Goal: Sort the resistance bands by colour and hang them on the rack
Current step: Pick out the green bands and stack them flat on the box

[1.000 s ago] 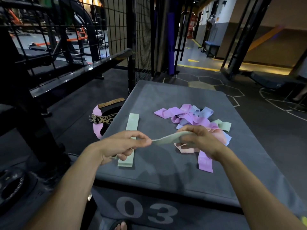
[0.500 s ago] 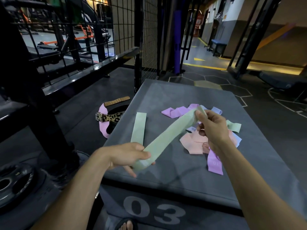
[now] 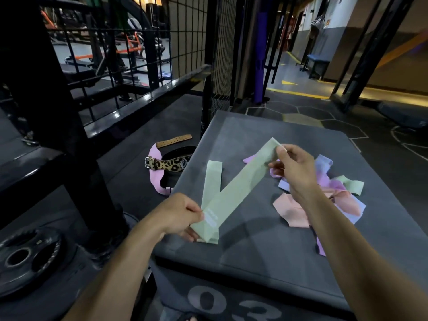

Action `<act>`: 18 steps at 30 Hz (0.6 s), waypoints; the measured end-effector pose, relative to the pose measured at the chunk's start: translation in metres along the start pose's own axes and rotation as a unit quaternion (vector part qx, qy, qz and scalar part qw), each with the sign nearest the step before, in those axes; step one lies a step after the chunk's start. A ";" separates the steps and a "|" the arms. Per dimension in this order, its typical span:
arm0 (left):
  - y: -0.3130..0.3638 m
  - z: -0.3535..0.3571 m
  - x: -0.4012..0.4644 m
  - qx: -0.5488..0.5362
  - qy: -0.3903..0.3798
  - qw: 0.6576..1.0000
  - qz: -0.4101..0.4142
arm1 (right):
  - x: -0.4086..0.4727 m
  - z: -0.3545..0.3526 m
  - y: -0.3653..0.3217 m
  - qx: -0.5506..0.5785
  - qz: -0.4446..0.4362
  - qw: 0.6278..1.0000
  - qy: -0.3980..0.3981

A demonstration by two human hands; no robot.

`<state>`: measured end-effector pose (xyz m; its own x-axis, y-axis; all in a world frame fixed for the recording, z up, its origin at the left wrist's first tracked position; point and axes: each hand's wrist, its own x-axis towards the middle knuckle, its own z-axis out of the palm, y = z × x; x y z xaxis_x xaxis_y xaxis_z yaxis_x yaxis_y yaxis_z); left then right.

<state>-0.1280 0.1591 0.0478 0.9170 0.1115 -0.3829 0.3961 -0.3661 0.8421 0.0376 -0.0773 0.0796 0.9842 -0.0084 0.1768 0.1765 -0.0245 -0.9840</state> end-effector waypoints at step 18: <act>0.010 -0.004 0.034 0.104 -0.056 0.992 -0.041 | 0.099 0.138 0.102 -0.193 0.021 0.970 -0.146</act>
<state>-0.0929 0.1628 0.0451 0.8661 0.0496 -0.4974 0.4410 -0.5444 0.7136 0.1552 0.0578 -0.0061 0.9622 0.2638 0.0670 0.1734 -0.4041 -0.8981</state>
